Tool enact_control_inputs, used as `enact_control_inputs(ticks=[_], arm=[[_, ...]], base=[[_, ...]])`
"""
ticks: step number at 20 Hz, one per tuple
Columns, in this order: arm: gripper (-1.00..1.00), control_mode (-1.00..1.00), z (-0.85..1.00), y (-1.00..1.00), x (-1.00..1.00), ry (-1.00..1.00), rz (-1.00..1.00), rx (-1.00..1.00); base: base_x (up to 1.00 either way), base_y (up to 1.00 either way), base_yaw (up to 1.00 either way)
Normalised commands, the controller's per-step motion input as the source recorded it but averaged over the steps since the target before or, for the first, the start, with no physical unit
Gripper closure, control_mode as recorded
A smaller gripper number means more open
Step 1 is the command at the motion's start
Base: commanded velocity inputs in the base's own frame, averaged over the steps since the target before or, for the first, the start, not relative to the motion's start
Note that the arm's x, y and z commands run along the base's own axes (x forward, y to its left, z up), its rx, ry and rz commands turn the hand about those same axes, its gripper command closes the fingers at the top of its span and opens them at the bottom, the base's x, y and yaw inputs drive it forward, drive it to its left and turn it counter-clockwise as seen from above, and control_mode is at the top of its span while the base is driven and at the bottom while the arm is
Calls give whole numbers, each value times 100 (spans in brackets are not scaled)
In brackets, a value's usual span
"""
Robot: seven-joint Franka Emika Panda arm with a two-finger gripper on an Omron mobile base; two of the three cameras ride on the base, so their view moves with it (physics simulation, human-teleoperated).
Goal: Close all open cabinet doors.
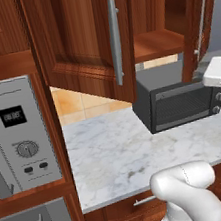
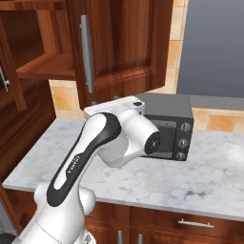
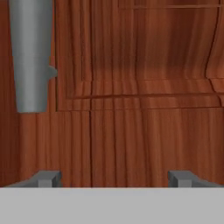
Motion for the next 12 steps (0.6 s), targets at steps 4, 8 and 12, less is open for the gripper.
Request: enact_control_inputs(ticks=[4,8,12], arm=[[-100,-100,36,41,24,0,-21,0],[-100,-100,29,23,39,0,-19,0],[-100,-100,6,14,43,0,-17,0]], base=[[0,0,0],[0,0,0],[0,0,0]])
